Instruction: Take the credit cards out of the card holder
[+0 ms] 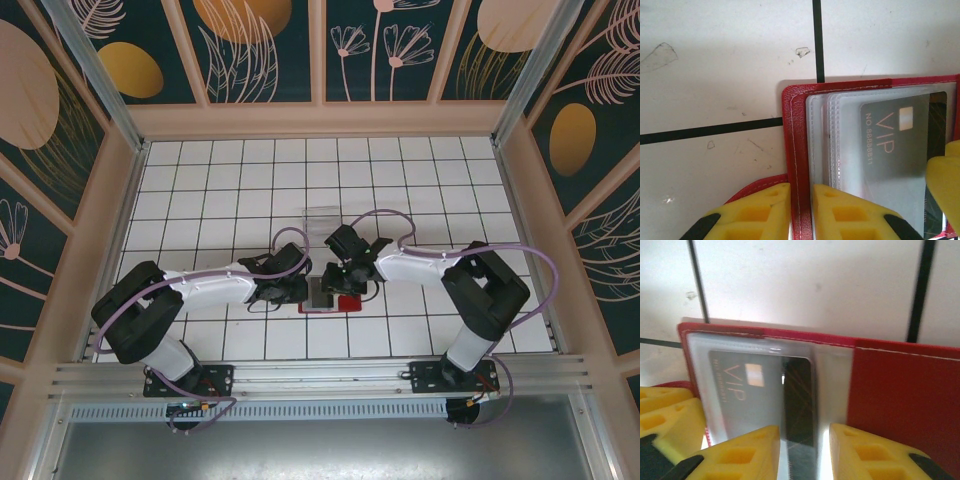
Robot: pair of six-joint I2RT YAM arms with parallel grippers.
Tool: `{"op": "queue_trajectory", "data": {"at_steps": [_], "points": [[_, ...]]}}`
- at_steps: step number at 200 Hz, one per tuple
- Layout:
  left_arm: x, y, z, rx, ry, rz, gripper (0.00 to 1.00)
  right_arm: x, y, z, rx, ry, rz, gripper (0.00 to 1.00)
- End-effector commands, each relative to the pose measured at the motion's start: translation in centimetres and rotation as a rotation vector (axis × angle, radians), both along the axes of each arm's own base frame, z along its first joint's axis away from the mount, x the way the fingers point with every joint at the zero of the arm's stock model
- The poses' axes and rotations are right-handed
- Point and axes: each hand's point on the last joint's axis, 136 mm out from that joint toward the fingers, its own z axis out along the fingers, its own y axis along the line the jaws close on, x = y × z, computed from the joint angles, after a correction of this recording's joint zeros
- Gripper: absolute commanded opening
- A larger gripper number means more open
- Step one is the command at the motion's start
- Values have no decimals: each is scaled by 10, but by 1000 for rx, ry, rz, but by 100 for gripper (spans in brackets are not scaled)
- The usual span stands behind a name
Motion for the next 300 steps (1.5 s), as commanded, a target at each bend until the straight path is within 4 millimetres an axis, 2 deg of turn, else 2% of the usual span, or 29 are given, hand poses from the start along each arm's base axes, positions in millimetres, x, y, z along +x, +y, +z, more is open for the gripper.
{"op": "queue_trajectory", "data": {"at_steps": [1,31,72,98,132,177,237,300], "points": [[-6,7,-8,30,20,2,21,4,-6,12,-35,-41,-3,32],[-1,5,3,14,-7,8,21,5,0,22,21,-51,-9,32],[7,-4,27,-31,-48,7,21,7,0,24,67,-49,-21,32],[10,-14,36,-72,-59,-7,23,8,-3,24,78,-47,-33,32],[8,-22,26,-87,-25,-29,26,8,-6,23,85,-42,-37,32],[3,-15,5,-35,11,-28,26,6,-5,18,116,-23,-31,32],[-2,-2,-9,29,31,-30,23,5,2,8,194,-9,10,33],[-8,6,-19,60,55,-20,22,-2,3,-1,289,4,32,29]]}}
